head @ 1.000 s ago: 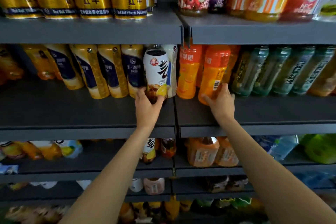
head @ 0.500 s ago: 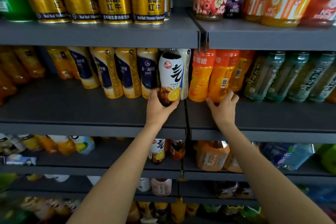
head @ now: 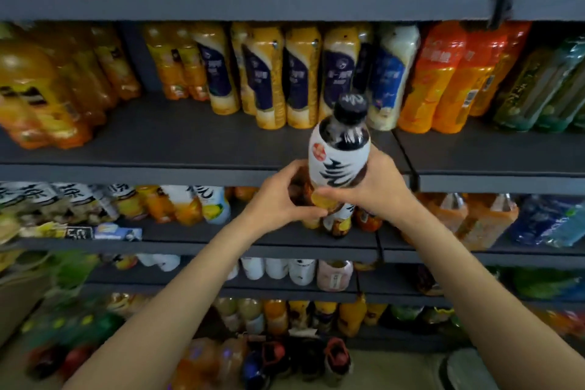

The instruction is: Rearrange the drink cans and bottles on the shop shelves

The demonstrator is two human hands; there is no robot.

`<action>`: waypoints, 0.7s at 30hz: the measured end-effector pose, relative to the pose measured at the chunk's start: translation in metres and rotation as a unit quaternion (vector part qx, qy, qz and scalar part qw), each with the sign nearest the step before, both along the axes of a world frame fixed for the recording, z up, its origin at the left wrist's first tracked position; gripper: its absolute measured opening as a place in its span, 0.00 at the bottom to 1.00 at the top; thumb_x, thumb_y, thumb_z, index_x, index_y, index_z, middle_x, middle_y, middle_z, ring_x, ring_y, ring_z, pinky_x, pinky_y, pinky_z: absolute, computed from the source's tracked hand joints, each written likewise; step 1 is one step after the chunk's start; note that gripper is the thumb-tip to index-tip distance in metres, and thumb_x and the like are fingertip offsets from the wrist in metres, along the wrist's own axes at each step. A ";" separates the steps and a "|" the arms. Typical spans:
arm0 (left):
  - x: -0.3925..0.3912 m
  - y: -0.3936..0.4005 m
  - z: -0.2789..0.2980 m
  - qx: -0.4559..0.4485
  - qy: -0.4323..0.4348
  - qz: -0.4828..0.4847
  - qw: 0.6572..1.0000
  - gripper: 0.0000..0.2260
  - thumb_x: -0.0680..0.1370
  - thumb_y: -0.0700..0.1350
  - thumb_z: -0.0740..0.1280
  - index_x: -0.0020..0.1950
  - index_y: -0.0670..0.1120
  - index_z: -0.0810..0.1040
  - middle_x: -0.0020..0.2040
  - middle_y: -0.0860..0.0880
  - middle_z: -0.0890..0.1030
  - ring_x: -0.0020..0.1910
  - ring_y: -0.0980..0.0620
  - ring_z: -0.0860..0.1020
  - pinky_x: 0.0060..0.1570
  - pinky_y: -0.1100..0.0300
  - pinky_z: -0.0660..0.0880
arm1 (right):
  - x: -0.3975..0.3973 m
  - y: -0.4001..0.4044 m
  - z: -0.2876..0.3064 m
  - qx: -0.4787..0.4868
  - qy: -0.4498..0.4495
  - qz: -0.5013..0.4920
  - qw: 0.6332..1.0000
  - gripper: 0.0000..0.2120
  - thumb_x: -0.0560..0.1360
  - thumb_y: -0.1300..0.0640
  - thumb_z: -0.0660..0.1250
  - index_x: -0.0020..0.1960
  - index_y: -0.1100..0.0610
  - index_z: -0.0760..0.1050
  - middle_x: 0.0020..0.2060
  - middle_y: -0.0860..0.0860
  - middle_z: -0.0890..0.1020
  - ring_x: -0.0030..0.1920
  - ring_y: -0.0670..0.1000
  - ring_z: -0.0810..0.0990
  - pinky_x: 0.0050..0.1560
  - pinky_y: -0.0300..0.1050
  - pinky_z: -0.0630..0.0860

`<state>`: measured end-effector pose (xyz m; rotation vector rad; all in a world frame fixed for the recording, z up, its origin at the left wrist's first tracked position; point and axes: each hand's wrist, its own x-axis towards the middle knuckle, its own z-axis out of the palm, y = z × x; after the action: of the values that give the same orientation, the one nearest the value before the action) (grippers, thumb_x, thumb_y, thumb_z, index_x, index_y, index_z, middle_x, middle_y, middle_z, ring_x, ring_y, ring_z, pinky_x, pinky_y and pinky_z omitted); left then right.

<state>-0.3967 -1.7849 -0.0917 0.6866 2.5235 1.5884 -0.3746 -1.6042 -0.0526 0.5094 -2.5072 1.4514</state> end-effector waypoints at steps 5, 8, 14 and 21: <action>0.018 -0.092 -0.075 -0.107 -0.050 0.058 0.991 0.23 0.72 0.41 0.73 0.65 0.44 0.70 0.61 0.49 0.74 0.62 0.51 0.73 0.55 0.65 0.69 | 0.029 -0.075 -0.093 0.008 -0.078 -0.045 0.996 0.32 0.61 0.54 0.80 0.59 0.49 0.69 0.48 0.36 0.76 0.51 0.30 0.73 0.49 0.21 0.68; 0.010 -0.140 -0.104 -0.103 -0.134 0.176 0.970 0.20 0.75 0.39 0.69 0.66 0.41 0.70 0.63 0.44 0.74 0.63 0.46 0.73 0.59 0.57 0.71 | 0.028 -0.104 -0.142 0.031 -0.109 -0.097 0.989 0.34 0.62 0.52 0.79 0.64 0.51 0.68 0.54 0.45 0.77 0.56 0.42 0.73 0.56 0.35 0.71; -0.020 -0.171 -0.132 -0.132 -0.098 0.212 0.963 0.22 0.76 0.42 0.67 0.69 0.44 0.67 0.68 0.45 0.68 0.67 0.47 0.67 0.59 0.63 0.63 | -0.033 -0.156 -0.180 -0.017 -0.140 -0.194 0.971 0.30 0.62 0.54 0.79 0.60 0.51 0.69 0.55 0.53 0.79 0.57 0.52 0.76 0.56 0.47 0.74; -0.048 -0.181 -0.154 -0.105 -0.129 0.176 0.970 0.27 0.76 0.39 0.66 0.74 0.49 0.61 0.77 0.47 0.54 0.74 0.48 0.57 0.69 0.50 0.63 | -0.110 -0.197 -0.199 -0.026 -0.142 -0.247 0.958 0.35 0.62 0.51 0.79 0.63 0.58 0.68 0.55 0.56 0.79 0.59 0.56 0.75 0.58 0.50 0.74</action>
<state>-0.4447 -1.9662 -0.2461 0.0036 2.6589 1.3552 -0.4847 -1.8013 -0.2512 -0.3441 -2.5302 1.4547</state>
